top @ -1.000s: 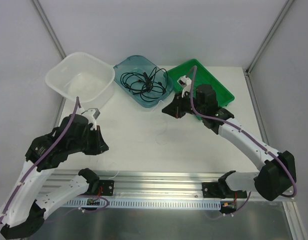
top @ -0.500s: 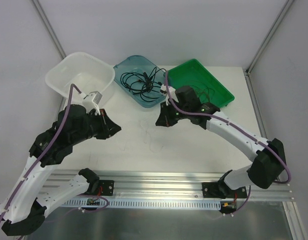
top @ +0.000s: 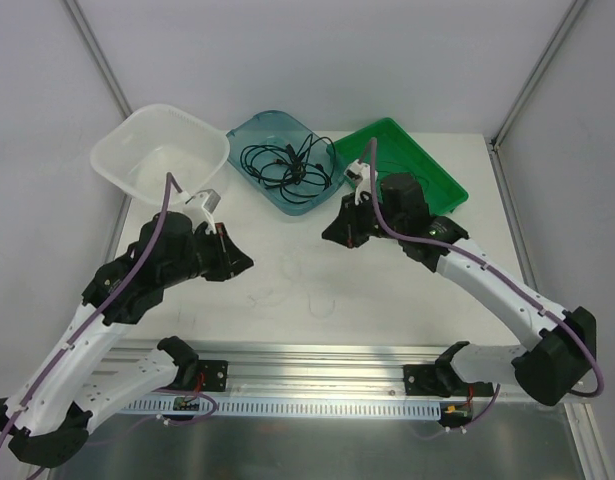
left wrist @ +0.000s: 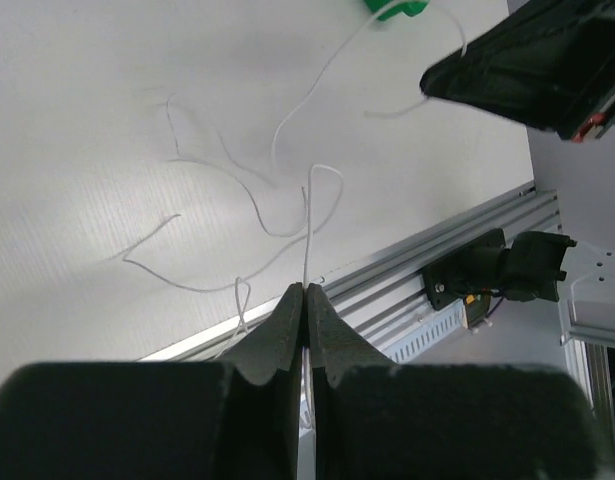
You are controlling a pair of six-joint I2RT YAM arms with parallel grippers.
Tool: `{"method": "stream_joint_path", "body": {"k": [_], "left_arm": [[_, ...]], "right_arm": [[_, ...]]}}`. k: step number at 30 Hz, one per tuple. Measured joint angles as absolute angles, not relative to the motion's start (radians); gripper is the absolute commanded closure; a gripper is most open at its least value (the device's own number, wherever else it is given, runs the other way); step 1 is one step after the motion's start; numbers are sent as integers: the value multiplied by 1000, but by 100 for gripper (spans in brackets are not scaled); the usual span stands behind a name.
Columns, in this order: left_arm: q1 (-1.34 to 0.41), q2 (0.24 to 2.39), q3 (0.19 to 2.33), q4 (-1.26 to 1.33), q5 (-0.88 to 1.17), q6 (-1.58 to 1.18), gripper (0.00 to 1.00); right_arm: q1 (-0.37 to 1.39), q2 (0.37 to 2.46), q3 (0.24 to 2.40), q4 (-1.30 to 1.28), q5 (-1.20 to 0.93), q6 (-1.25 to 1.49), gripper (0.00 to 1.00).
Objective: Untangle the cables
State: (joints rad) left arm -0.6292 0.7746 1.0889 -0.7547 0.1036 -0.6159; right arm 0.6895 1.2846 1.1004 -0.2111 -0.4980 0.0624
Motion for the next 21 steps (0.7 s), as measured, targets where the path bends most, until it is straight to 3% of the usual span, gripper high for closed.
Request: {"method": "stream_joint_path", "body": {"k": [5, 11, 21], "left_arm": [[-629, 738, 1116, -757, 116, -614, 100], [-629, 772, 1320, -754, 136, -580, 100], [-607, 1053, 1750, -764, -198, -384, 100]], "right_arm": [[661, 1262, 1097, -258, -264, 27, 99], [657, 1362, 986, -305, -101, 11, 99], [690, 1343, 845, -411, -47, 42, 93]]}}
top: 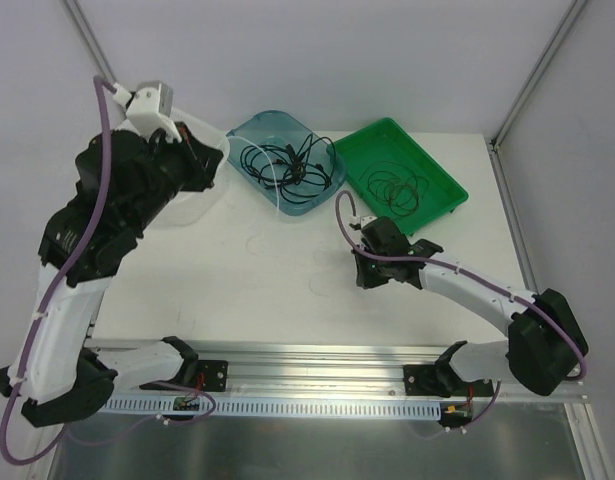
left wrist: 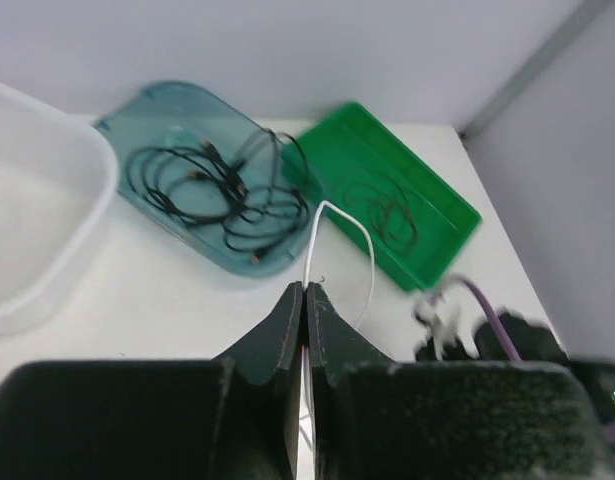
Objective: Untangle the cables
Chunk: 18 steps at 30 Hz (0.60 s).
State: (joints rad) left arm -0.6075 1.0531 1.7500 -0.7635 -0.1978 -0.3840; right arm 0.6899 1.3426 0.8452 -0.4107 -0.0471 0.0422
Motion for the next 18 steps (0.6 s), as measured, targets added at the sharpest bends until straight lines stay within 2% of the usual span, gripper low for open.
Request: {"method": "stream_joint_path", "body": {"k": [5, 10, 18], "left_arm": [[-498, 1299, 2017, -757, -316, -253, 100], [-310, 1521, 2223, -745, -363, -176, 100], [-52, 1698, 2236, -669, -365, -182, 100]], "right_arm": [[764, 1264, 817, -434, -38, 55, 94], [827, 1207, 804, -443, -39, 71, 94], [849, 1121, 804, -455, -39, 80, 97]]}}
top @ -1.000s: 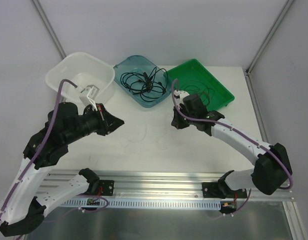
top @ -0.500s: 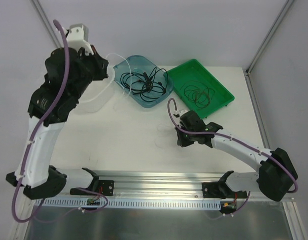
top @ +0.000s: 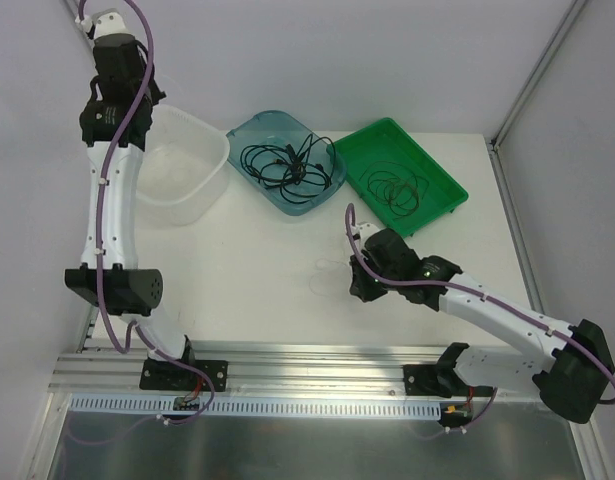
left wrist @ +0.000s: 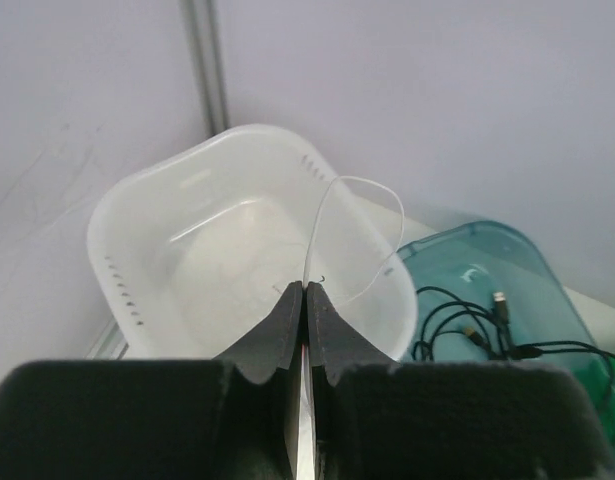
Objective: Untangle the cables
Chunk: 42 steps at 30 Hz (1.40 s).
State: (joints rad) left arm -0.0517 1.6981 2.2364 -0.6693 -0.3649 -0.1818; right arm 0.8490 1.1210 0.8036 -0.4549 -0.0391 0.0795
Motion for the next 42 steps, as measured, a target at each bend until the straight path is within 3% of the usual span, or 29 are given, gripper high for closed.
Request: {"method": "stream_joint_path", "body": {"k": [3, 6, 7, 10, 11, 14, 17, 18, 20, 27, 35, 42], "left_arm": [[17, 1739, 2161, -630, -361, -204, 99], [63, 1802, 2093, -604, -355, -224, 86], [74, 1827, 2073, -602, -350, -228, 71], [94, 1890, 2011, -596, -337, -236, 42], [99, 1904, 1984, -596, -329, -237, 22], [100, 1906, 1908, -605, -286, -249, 1], [87, 1851, 1826, -601, -234, -261, 1], [75, 1815, 1787, -596, -225, -262, 1], [28, 1724, 1701, -594, -208, -262, 1], [-356, 1380, 1376, -551, -139, -298, 1], [-704, 1397, 1211, -537, -133, -332, 1], [-832, 1662, 1299, -505, -175, -389, 1]], "right_arm": [[849, 1100, 803, -456, -41, 83, 97], [850, 1089, 800, -461, -41, 86, 97], [850, 1085, 797, -462, -41, 86, 97], [850, 1079, 791, -471, -40, 86, 97], [850, 1077, 791, -476, -39, 86, 97], [850, 1076, 791, -479, -38, 88, 92], [852, 1075, 791, -479, -35, 93, 79], [852, 1075, 790, -479, -33, 94, 68], [852, 1075, 787, -476, -30, 99, 63], [854, 1074, 756, -476, 3, 121, 37], [854, 941, 728, -518, 101, 164, 2], [854, 667, 702, -624, 238, 232, 3]]}}
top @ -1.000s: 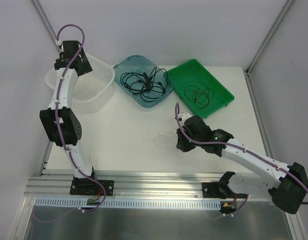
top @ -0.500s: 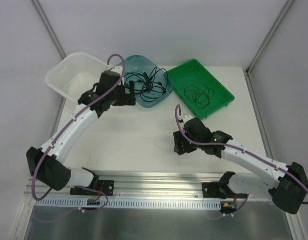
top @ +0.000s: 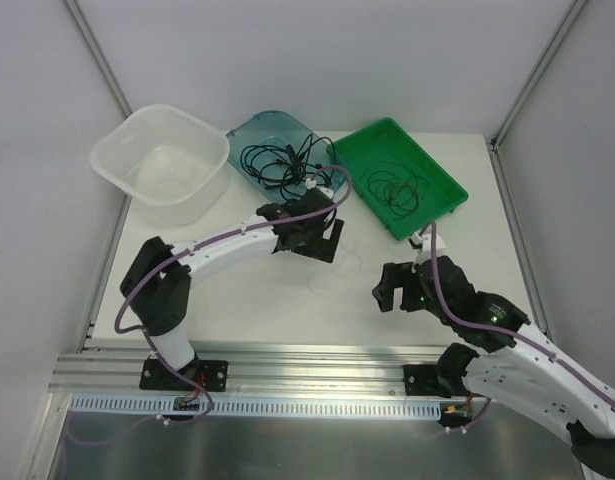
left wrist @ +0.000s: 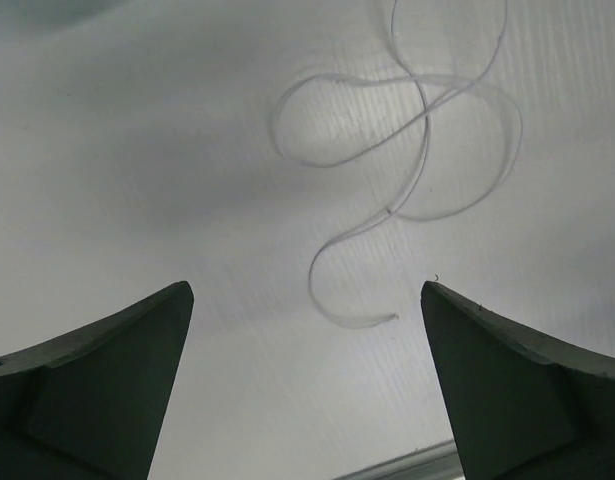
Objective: Untangle the cables
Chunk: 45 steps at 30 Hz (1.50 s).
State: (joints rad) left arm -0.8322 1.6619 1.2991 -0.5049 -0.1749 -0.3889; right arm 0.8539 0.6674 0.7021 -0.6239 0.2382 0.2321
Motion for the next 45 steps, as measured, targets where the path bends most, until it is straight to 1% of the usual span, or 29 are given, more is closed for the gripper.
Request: {"method": "stream_joint_path", "body": {"k": [4, 9, 12, 16, 19, 22, 23, 24, 26, 27, 29, 30, 31, 38, 42, 45], "left_arm": [[-865, 1836, 1416, -498, -252, -508, 1], [-918, 2009, 1582, -490, -367, -644, 1], [-941, 2098, 1671, -480, -418, -696, 2], [-950, 2189, 1733, -471, -456, -725, 4], [-949, 2242, 1743, -472, -471, -730, 9], [-950, 2254, 1742, -469, -486, -741, 19], [-950, 2254, 1740, -465, -489, -742, 24], [-952, 2253, 1734, -459, -493, -745, 34], [-955, 2245, 1712, -445, -503, -749, 47], [-956, 2237, 1696, -437, -506, -751, 65], [-956, 2216, 1656, -419, -510, -760, 83], [-956, 2204, 1636, -413, -510, -767, 98], [-956, 2191, 1611, -404, -511, -774, 100], [-957, 2077, 1453, -381, -498, -773, 100], [-957, 1974, 1355, -456, -468, -740, 100], [-956, 1869, 1332, -529, -445, -693, 100]], "right_arm": [[854, 517, 680, -717, 315, 280, 3], [854, 394, 669, -818, 393, 325, 3], [854, 340, 668, -860, 424, 340, 3], [854, 299, 668, -901, 446, 352, 3], [854, 282, 668, -921, 454, 360, 3], [854, 270, 668, -931, 459, 365, 3], [854, 266, 668, -933, 461, 366, 3], [854, 263, 668, -934, 461, 367, 3], [854, 257, 668, -936, 465, 368, 3], [854, 255, 668, -938, 467, 369, 3], [854, 254, 668, -940, 469, 374, 3], [854, 254, 668, -939, 469, 376, 3], [854, 254, 668, -940, 469, 377, 3], [854, 254, 668, -939, 469, 386, 3], [854, 254, 668, -939, 476, 389, 3], [854, 254, 668, -939, 477, 389, 3]]}}
